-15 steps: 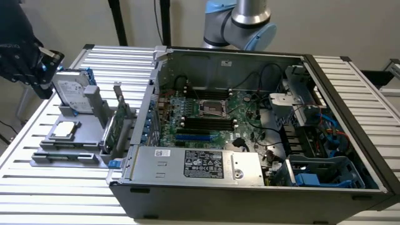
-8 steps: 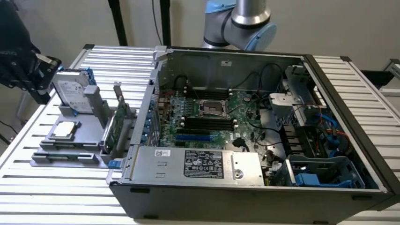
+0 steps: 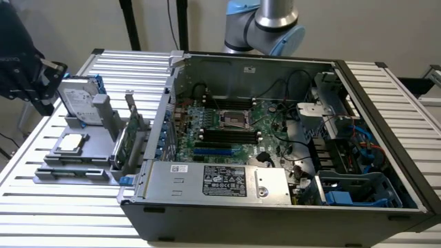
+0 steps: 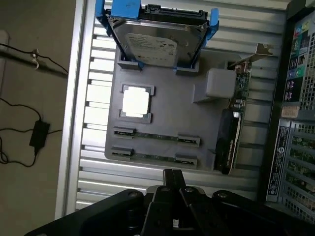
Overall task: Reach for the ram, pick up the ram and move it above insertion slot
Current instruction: 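Reach for the ram, then pick up the ram and move it above insertion slot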
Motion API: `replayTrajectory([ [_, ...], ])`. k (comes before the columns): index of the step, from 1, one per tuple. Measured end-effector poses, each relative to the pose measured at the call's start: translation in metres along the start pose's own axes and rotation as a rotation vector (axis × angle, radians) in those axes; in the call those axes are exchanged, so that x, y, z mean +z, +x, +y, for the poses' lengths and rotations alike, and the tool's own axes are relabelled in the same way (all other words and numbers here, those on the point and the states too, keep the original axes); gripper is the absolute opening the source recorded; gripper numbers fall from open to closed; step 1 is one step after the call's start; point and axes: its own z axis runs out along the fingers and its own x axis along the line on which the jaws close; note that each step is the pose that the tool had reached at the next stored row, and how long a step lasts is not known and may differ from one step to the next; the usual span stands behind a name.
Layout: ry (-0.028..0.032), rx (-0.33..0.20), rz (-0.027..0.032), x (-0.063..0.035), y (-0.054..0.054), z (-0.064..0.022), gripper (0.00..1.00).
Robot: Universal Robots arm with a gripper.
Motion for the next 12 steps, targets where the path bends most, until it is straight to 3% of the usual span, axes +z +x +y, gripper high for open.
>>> replayTrajectory([
  [12, 0.0018, -0.218, 0.0082, 0.0013, -0.0001, -0.0001, 0.11],
])
